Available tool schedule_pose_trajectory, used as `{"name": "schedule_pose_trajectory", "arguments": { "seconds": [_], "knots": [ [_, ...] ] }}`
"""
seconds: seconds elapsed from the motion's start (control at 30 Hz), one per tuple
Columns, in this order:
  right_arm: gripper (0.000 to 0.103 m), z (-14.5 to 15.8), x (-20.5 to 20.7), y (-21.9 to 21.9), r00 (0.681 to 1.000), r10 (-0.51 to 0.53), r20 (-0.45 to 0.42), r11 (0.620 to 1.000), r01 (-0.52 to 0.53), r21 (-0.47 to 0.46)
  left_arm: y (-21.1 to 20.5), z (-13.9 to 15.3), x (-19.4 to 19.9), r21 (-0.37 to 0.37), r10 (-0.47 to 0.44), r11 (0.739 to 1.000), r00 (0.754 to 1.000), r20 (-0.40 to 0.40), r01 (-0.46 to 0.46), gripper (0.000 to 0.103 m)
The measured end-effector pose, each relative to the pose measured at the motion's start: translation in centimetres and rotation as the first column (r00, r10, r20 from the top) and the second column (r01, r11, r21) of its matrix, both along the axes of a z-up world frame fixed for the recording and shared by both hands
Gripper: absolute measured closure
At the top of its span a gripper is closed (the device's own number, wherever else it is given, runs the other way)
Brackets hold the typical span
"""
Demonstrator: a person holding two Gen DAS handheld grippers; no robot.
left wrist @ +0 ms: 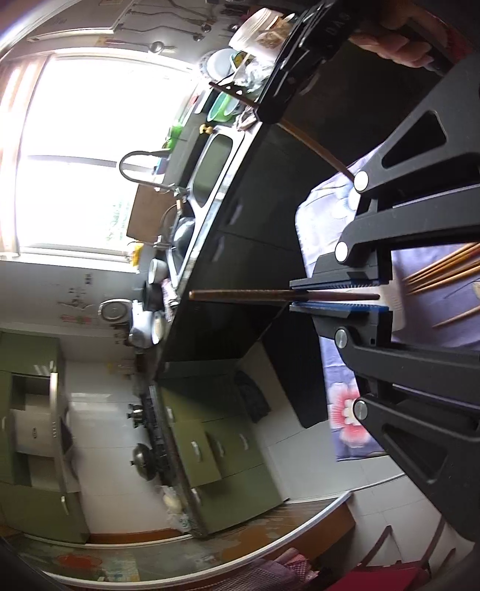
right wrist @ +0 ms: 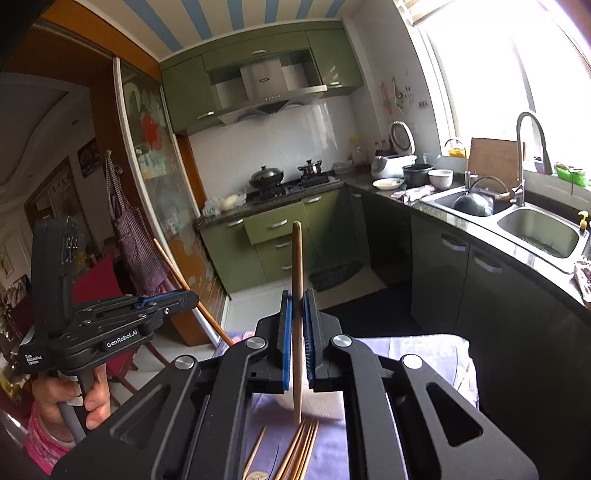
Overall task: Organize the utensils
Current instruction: 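Carry the chopstick upright into the caddy with the left gripper while the right drops its chopstick in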
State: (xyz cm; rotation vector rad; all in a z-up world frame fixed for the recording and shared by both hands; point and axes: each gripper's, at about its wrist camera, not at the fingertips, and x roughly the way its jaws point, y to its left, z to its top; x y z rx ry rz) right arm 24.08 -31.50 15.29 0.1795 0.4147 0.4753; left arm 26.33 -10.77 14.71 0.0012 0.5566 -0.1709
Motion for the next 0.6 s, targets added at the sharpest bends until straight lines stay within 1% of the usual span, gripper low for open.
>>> {"name": "schedule_pose_trajectory", "arguments": {
  "seconds": [0.07, 0.1, 0.2, 0.37, 0.47, 0.6],
  "knots": [
    [0.096, 0.3, 0.9, 0.1, 1.0, -0.007, 0.008, 1.0, 0.007, 0.013, -0.4, -0.5, 1.6, 0.016, 0.023, 1.0, 1.0, 0.016, -0.023, 0.097],
    [0.096, 0.4, 1.3, 0.2, 1.0, -0.013, 0.015, 1.0, 0.013, 0.015, -0.5, -1.1, 2.3, 0.021, 0.029, 0.999, 1.0, 0.007, -0.029, 0.097],
    [0.096, 0.5, 3.0, 0.6, 0.999, -0.026, 0.027, 0.999, 0.026, 0.02, -0.7, -3.1, 4.2, 0.031, 0.046, 0.999, 0.998, -0.039, -0.045, 0.097],
    [0.096, 0.1, 5.4, 1.4, 0.998, -0.051, 0.025, 0.999, 0.051, 0.015, -0.5, -7.3, 6.7, 0.09, 0.078, 0.994, 0.988, -0.133, -0.066, 0.096],
    [0.096, -0.6, 6.6, 2.0, 0.998, -0.068, 0.019, 0.998, 0.068, -0.006, 0.1, -9.2, 6.8, 0.092, 0.077, 0.994, 0.983, -0.167, -0.062, 0.096],
    [0.096, -2.1, 7.9, 2.5, 0.997, -0.08, -0.007, 0.996, 0.079, -0.042, 0.7, -9.9, 6.3, 0.085, 0.07, 0.995, 0.983, -0.172, -0.056, 0.096]
  ]
}}
